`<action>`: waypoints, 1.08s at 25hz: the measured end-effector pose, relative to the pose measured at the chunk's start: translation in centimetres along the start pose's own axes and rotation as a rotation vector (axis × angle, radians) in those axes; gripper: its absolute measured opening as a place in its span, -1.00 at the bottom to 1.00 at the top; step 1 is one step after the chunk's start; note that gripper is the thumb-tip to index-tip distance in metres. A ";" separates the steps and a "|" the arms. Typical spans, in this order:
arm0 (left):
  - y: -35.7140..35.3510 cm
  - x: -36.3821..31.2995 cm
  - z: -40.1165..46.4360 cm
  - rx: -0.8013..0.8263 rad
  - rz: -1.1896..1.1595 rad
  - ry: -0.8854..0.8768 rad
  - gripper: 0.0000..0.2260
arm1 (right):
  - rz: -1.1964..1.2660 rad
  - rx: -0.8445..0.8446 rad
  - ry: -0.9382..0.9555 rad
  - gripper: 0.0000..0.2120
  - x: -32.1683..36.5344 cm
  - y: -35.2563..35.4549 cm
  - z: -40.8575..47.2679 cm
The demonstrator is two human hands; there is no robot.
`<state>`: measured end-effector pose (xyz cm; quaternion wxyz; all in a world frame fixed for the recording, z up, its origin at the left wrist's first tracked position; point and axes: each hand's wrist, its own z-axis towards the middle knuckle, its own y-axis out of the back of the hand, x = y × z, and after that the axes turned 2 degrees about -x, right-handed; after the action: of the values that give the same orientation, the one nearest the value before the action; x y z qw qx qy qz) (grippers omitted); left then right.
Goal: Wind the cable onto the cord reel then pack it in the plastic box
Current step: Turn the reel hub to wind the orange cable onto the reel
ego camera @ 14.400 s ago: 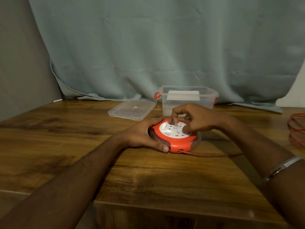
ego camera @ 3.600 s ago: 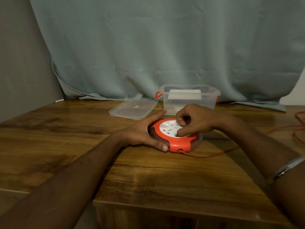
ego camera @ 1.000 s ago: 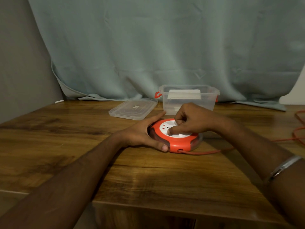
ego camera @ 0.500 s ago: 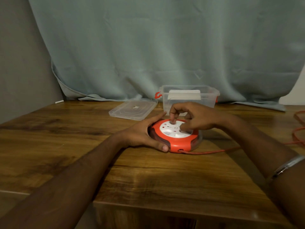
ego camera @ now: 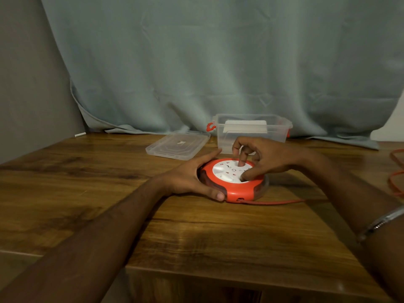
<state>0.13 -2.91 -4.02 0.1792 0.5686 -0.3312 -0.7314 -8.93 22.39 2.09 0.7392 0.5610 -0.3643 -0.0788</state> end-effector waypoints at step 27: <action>0.2 0.1 -0.1 0.033 0.000 0.012 0.16 | -0.275 -0.223 0.100 -0.59 3.2 -2.4 0.0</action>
<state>0.14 -3.15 -3.99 0.1720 0.5757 -0.3422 -0.7224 -5.87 19.84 1.41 0.7964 0.5231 -0.2359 -0.1908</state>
